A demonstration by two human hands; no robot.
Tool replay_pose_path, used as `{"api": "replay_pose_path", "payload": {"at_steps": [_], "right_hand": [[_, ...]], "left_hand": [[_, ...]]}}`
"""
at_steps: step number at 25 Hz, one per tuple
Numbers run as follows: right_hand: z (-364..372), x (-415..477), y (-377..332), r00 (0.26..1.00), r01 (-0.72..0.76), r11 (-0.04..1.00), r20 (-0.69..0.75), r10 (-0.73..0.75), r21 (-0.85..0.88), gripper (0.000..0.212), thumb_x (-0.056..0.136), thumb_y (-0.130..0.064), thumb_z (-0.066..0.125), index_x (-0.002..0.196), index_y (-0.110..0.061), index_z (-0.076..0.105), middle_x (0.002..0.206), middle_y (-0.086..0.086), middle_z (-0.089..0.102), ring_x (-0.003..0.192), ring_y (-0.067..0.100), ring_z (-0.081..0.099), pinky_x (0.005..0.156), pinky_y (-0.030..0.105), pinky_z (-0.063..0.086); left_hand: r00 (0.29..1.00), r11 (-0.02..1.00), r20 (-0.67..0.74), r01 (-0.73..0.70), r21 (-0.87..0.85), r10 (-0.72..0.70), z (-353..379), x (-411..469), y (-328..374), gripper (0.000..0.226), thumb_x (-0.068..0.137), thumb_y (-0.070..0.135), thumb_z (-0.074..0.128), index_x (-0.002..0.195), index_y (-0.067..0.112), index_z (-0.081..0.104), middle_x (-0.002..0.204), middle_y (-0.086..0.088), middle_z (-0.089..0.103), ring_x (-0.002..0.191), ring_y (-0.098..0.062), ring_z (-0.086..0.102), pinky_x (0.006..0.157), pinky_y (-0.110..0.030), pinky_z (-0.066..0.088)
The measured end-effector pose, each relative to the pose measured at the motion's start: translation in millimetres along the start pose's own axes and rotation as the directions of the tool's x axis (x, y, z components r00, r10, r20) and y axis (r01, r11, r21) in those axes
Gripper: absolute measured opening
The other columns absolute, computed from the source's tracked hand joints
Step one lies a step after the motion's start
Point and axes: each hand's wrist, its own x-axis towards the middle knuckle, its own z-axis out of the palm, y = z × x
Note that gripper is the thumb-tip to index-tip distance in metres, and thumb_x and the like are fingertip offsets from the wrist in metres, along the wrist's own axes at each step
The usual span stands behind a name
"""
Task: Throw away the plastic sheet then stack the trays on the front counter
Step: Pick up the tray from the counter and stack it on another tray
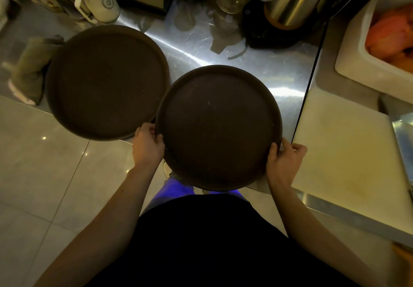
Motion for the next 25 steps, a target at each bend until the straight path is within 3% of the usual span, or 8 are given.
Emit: {"api": "replay_pose_path", "payload": {"at_steps": [9,12,20,22,25], "right_hand": [[2,3,3,0.998,-0.031,0.999,0.051,0.032,-0.036,0.027,0.094,-0.020,0.053,0.116,-0.007,0.058,0.116,0.015,0.050,0.092,0.030,0.060,0.082,0.029,0.042],[0,0,2,0.997,-0.023,0.999,0.070,0.026,-0.046,0.028,0.094,-0.020,0.051,0.119,-0.008,0.056,0.119,0.014,0.048,0.094,0.031,0.061,0.086,0.038,0.049],[-9,-1,3,0.989,0.042,0.996,0.142,-0.031,-0.073,0.032,0.094,-0.016,0.050,0.124,-0.008,0.053,0.122,0.013,0.046,0.100,0.029,0.058,0.086,0.037,0.048],[-12,-5,0,0.984,0.105,0.991,0.153,-0.092,-0.082,0.039,0.091,-0.014,0.051,0.130,-0.010,0.052,0.122,0.013,0.046,0.106,0.026,0.054,0.088,0.036,0.047],[-15,-15,-13,0.934,0.325,0.937,0.197,-0.297,-0.129,0.047,0.089,-0.022,0.054,0.136,-0.014,0.050,0.126,0.011,0.049,0.116,0.024,0.048,0.098,0.036,0.044]], "left_hand": [[1.000,1.000,0.008,0.021,0.003,-0.021,2,0,1,0.038,0.088,0.011,0.062,0.125,0.015,0.057,0.121,-0.010,0.062,0.101,-0.024,0.065,0.086,-0.045,0.056],[0.999,1.000,0.039,0.013,-0.014,-0.013,4,-6,-1,0.045,0.085,0.012,0.061,0.129,0.019,0.058,0.124,-0.008,0.062,0.104,-0.024,0.065,0.084,-0.047,0.058],[0.999,0.997,0.036,-0.017,-0.078,0.020,10,-34,4,0.047,0.084,0.008,0.058,0.130,0.015,0.056,0.125,-0.010,0.058,0.111,-0.026,0.060,0.091,-0.039,0.054],[1.000,0.997,0.026,-0.007,-0.081,0.009,13,-47,4,0.052,0.087,0.009,0.058,0.138,0.014,0.049,0.132,-0.013,0.053,0.117,-0.028,0.057,0.097,-0.040,0.051],[0.999,0.994,0.032,-0.012,-0.111,0.016,14,-65,1,0.062,0.091,0.010,0.059,0.148,0.014,0.037,0.144,-0.012,0.044,0.129,-0.027,0.049,0.107,-0.041,0.044]]}}
